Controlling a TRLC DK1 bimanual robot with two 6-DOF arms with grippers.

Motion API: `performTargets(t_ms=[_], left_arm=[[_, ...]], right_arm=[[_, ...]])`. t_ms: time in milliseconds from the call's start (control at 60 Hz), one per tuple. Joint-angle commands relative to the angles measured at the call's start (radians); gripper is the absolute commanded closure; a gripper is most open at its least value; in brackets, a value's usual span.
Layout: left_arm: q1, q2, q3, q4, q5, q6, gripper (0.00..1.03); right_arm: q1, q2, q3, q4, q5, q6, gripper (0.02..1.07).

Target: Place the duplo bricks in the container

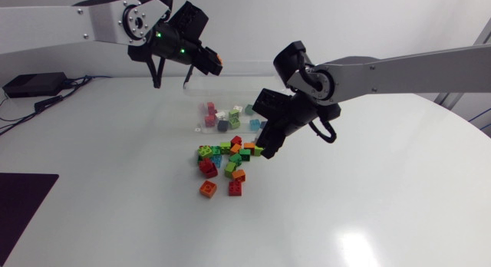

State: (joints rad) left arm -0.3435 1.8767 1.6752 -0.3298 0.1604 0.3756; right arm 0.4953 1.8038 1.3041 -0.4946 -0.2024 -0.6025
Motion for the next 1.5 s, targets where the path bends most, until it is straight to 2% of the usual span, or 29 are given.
performTargets(t_ms=[0, 100, 167, 267, 367, 383, 500, 700, 1017, 1217, 1483], left_arm=[[0.006, 0.068, 0.07, 0.017, 0.013, -0.04, 0.77], [0.018, 0.119, 0.11, 0.058, 0.011, -0.07, 0.76], [0.021, 0.168, 0.156, 0.054, 0.011, -0.075, 0.69], [0.024, 0.21, 0.198, 0.054, 0.004, -0.08, 0.43], [0.028, 0.216, 0.204, 0.054, -0.021, -0.09, 0.06], [0.029, 0.214, 0.202, 0.054, -0.021, -0.09, 0.04], [0.041, 0.164, 0.149, 0.055, -0.021, -0.09, 0.04], [0.067, -0.011, -0.034, 0.064, -0.013, -0.083, 0.04], [0.116, -0.238, -0.301, 0.067, 0.051, 0.006, 0.04], [0.163, -0.303, -0.414, 0.066, 0.097, 0.072, 0.04], [0.187, -0.314, -0.503, 0.041, 0.134, 0.16, 0.04]], right_arm=[[-0.001, -0.037, -0.023, -0.01, -0.003, 0.013, 0.7], [-0.006, -0.057, -0.009, -0.01, -0.008, 0.026, 0.7], [-0.009, -0.067, 0.003, -0.009, -0.012, 0.037, 0.7], [-0.012, -0.078, 0.026, -0.01, -0.015, 0.052, 0.7], [-0.02, -0.086, 0.047, -0.01, -0.025, 0.07, 0.7], [-0.023, -0.087, 0.052, -0.01, -0.028, 0.073, 0.7], [-0.032, -0.087, 0.09, -0.009, -0.034, 0.095, 0.7], [-0.035, -0.083, 0.164, 0.013, -0.035, 0.152, 0.7], [-0.035, -0.043, 0.242, 0.077, -0.04, 0.23, 0.7], [-0.035, 0.002, 0.313, 0.097, -0.04, 0.262, 0.7], [-0.043, 0.098, 0.445, 0.108, -0.04, 0.299, 0.7]])
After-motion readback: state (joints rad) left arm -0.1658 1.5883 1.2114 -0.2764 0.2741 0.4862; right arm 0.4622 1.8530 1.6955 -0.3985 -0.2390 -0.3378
